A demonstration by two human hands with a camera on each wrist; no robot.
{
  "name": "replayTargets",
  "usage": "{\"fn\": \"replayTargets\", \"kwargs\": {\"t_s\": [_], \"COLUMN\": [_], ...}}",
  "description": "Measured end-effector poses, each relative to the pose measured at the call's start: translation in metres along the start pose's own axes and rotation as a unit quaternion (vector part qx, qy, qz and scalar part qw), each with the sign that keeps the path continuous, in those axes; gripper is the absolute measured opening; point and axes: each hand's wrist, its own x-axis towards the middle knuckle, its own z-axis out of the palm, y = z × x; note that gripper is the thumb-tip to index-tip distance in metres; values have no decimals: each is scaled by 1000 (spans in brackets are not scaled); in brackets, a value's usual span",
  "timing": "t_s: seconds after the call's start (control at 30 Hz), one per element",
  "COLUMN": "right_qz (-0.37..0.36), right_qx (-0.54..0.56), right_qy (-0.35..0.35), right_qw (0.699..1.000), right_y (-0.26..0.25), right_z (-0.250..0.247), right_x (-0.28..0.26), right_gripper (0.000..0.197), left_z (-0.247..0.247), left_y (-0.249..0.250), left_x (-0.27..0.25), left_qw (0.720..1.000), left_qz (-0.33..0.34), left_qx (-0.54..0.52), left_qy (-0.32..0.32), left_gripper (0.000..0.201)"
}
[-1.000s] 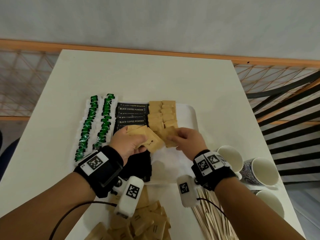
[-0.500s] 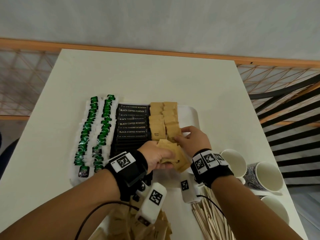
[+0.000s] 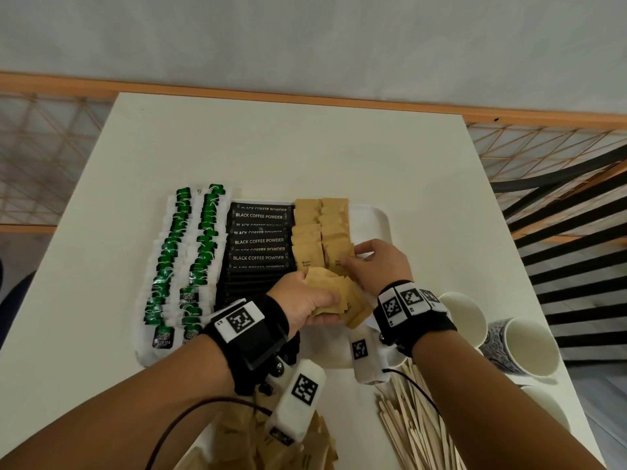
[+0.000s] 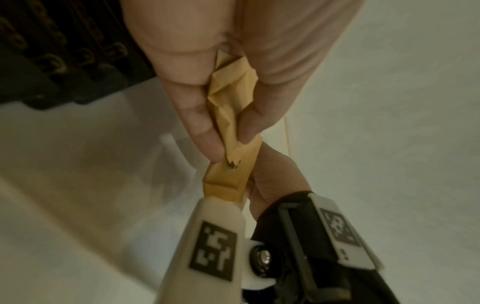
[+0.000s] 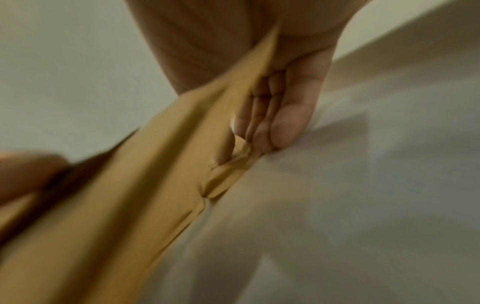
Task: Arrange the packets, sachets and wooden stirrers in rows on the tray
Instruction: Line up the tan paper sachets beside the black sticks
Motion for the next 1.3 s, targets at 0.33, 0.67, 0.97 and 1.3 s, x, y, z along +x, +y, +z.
{"fn": "replayTargets", "kwargs": {"t_s": [0.33,0.67,0.97,1.3], "right_qz": [-19,-99,-3,-20], "right_qx": [38,98,212,6], "right_qy": [18,-136,-126,-74], "right_qw": [999,981,969,997], "right_y": [4,-15,-15,-17], "right_z": [0,1,6,20], "right_x": [-8,-38,-36,-29], "right_gripper": [23,14,9,15], "left_z": [-29,-34,-46,-55], "left_y": [7,25,28,29], "left_x": [-10,-17,-17,-16], "left_qw": [999,995,989,990], "left_qz": [28,74,67,75], "left_qx": [-1,-25,-50,-43], "left_qy": [37,67,120,111], "left_gripper": [39,36,34,39]}}
